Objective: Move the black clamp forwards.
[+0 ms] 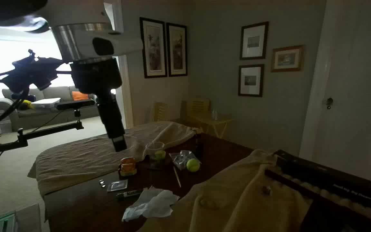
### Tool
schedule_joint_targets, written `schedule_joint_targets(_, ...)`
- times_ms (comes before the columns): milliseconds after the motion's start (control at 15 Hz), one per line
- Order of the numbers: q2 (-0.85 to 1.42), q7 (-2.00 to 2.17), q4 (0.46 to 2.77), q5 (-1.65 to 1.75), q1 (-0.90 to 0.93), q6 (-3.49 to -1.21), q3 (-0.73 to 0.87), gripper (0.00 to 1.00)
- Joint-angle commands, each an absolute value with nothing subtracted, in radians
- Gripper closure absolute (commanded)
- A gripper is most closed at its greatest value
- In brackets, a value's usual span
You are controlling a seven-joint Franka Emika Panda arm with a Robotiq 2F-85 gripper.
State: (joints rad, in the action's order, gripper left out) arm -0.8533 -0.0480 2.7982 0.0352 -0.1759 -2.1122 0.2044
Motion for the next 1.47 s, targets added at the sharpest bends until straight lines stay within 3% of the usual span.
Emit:
schedule_joint_targets(0,-0.848,-0.054,2.803,0.027,-0.184,-2.108,0.196,0.00)
schedule_joint_targets(533,-0.745,-0.086,2.770,0.018,-0.144,-2.179,0.200,0.00)
schedule_joint_targets(1400,-0.126,-0.465,2.444,-0.035,0.087,-2.438,0.186,0.00)
